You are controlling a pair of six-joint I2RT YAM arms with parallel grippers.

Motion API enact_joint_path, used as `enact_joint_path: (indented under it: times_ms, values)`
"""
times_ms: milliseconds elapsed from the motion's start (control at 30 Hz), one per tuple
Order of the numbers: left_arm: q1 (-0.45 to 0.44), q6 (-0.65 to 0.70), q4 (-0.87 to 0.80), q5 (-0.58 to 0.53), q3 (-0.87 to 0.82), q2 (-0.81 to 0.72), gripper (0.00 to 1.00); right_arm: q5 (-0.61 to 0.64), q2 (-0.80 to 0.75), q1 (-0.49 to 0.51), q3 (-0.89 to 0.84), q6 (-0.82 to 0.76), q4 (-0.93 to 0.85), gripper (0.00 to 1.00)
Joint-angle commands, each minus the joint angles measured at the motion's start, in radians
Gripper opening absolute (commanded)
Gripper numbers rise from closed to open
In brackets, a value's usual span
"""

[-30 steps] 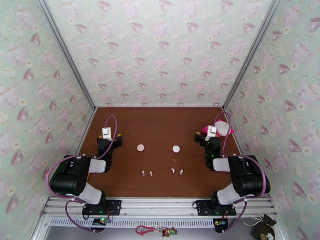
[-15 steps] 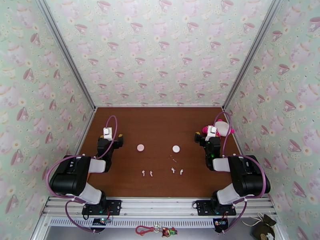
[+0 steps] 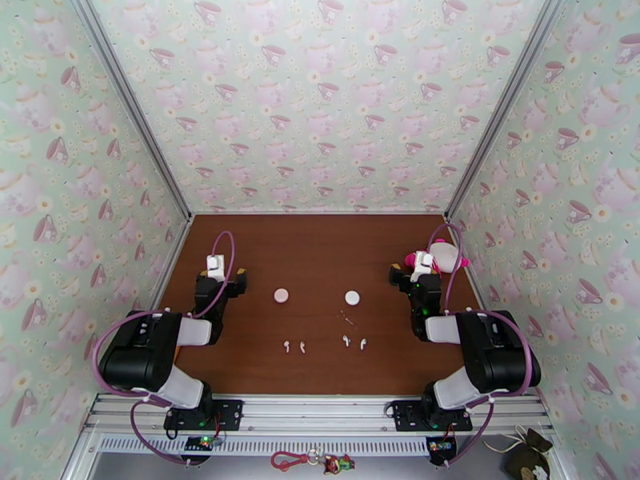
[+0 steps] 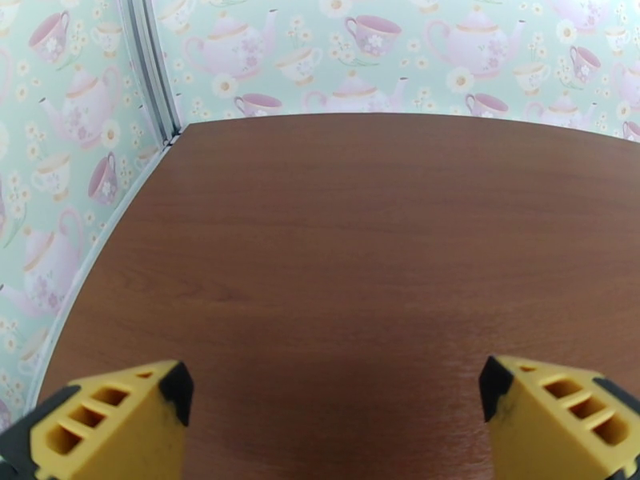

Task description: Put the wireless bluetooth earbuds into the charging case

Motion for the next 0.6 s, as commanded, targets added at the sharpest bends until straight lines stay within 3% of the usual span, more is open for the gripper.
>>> enact_joint_path:
  times_ms: [0,100,167,233,300,367,467,533,567]
  values:
    - [0.001,0.008,0.012,0.011,0.014,-0.007,1.00,-0.006,0.002,0.000,0.004,-0.010,0.033,0.99]
    - [-0.006,0.011,0.013,-0.013,0.012,-0.011,1.00,-0.005,0.002,-0.001,0.002,-0.010,0.034,0.99]
    - [-0.034,0.018,-0.026,-0.097,0.015,-0.064,1.00,0.041,-0.021,0.006,-0.002,-0.003,0.033,0.99]
    - [-0.068,0.025,-0.222,-0.190,0.083,-0.160,1.00,0.147,-0.133,0.034,0.020,-0.006,-0.102,0.99]
    - [-0.088,-0.001,-0.411,-0.232,0.171,-0.247,1.00,0.197,-0.261,0.038,0.104,0.055,-0.343,0.99]
    - [-0.090,-0.108,-0.573,-0.273,0.250,-0.322,1.00,0.268,-0.356,0.035,0.208,0.250,-0.595,0.99]
    - [-0.084,-0.420,-0.877,-0.364,0.370,-0.400,1.00,0.202,-0.440,0.034,0.309,0.452,-0.777,0.99]
    - [-0.050,-0.625,-1.083,-0.310,0.435,-0.445,1.00,0.179,-0.502,0.032,0.331,0.620,-0.867,0.99]
    - [-0.023,-0.684,-1.147,-0.228,0.455,-0.463,1.00,0.187,-0.529,0.031,0.347,0.704,-0.939,0.99]
